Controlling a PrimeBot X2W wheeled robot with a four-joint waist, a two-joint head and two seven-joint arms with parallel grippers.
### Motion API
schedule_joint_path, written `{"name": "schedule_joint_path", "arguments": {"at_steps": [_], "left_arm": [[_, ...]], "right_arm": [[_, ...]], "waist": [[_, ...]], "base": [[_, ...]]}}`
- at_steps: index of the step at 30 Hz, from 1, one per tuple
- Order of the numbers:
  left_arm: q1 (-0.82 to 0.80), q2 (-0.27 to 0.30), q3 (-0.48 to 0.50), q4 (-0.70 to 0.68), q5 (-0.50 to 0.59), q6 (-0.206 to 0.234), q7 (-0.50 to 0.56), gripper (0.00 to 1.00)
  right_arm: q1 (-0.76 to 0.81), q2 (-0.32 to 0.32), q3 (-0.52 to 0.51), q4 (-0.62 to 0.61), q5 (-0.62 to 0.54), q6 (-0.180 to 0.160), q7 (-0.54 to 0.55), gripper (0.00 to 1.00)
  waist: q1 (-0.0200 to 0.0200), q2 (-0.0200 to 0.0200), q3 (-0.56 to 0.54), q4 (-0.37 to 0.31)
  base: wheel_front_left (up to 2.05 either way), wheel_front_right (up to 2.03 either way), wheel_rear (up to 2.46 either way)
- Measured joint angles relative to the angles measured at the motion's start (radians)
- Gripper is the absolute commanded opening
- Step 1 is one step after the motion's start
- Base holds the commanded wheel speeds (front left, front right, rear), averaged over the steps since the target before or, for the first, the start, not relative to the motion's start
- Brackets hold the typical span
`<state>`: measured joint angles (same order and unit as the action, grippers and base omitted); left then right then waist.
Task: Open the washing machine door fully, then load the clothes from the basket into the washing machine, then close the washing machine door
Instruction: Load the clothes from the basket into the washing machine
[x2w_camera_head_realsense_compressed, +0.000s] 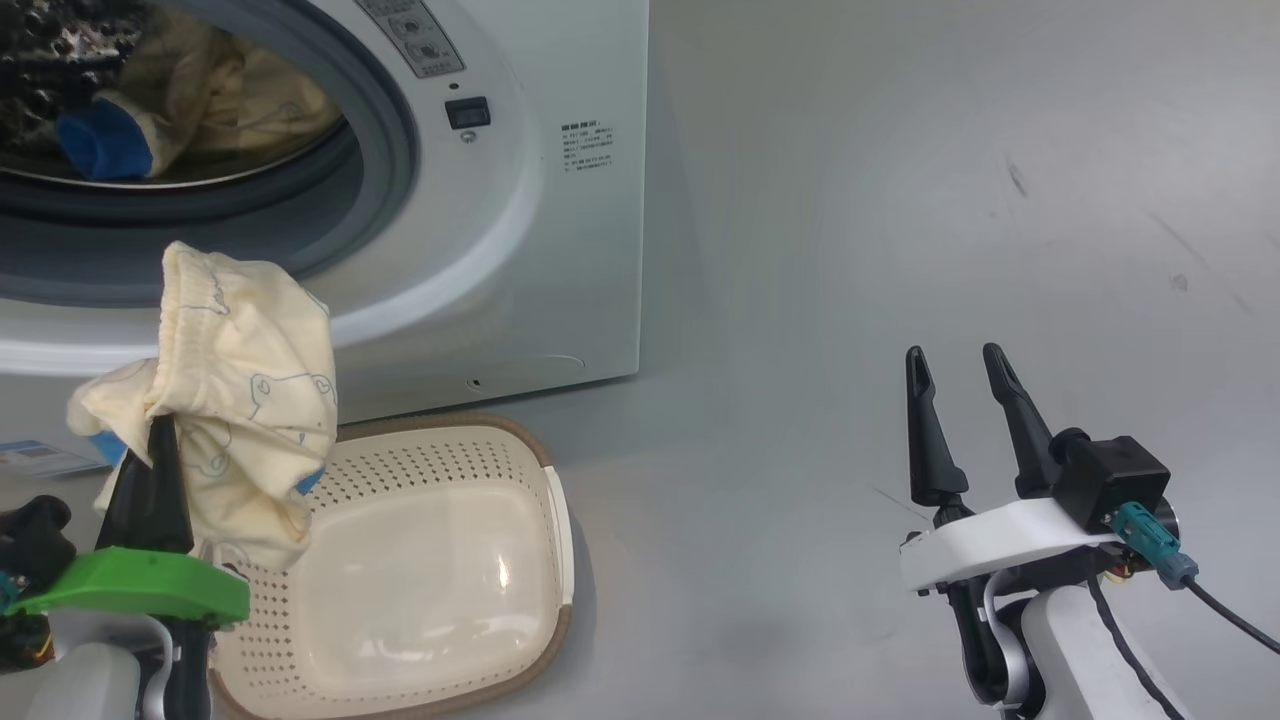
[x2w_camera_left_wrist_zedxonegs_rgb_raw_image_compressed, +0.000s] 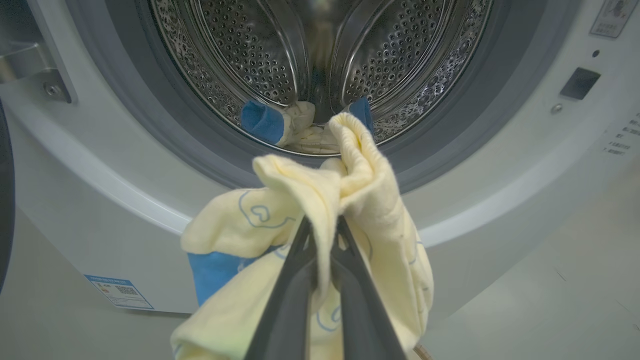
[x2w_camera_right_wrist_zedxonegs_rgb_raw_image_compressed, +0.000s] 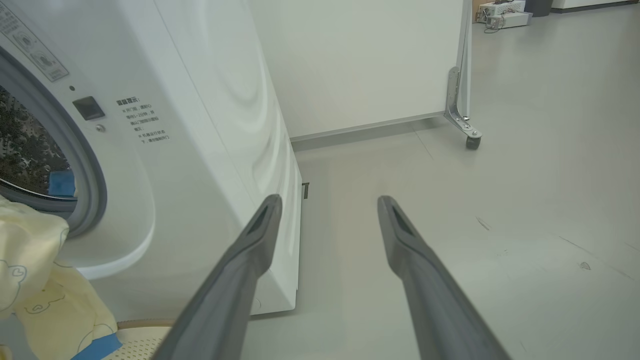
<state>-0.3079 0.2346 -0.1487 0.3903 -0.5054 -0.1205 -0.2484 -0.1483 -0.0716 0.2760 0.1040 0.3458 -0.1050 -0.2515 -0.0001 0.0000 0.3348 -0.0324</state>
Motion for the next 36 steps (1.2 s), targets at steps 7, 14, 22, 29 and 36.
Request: {"name": "schedule_joint_path", "arguments": {"at_steps": [7,14,22,29,36], "left_arm": [[0.084,-0.009,0.046,-0.080,0.050,0.012,0.000,0.00],[0.168,-0.017,0.090,-0.154,0.079,0.030,0.000,0.00],[0.266,-0.047,0.119,-0.227,0.117,0.049,0.000,0.00],[0.340,-0.069,0.136,-0.257,0.131,0.059,0.000,0.00],[0.391,-0.081,0.147,-0.299,0.139,0.063,0.000,0.00]], "right_arm": [[0.029,-0.009,-0.005,0.013,0.006,0.009,0.000,1.00],[0.064,-0.026,-0.011,0.019,0.006,0.012,0.000,1.00],[0.098,-0.042,-0.018,0.017,0.012,0.013,0.000,1.00],[0.116,-0.049,-0.020,0.014,0.017,0.018,0.000,1.00],[0.145,-0.053,-0.020,-0.005,0.024,0.018,0.008,1.00]], "waist": [[0.0000,0.0000,-0.087,0.006],[0.0000,0.0000,-0.167,0.003],[0.0000,0.0000,-0.253,-0.005],[0.0000,0.0000,-0.310,-0.006],[0.0000,0.0000,-0.336,-0.011]], "base": [[0.00,0.00,0.00],[0.00,0.00,0.00],[0.00,0.00,0.00],[0.00,0.00,0.00],[0.00,0.00,0.00]]}}
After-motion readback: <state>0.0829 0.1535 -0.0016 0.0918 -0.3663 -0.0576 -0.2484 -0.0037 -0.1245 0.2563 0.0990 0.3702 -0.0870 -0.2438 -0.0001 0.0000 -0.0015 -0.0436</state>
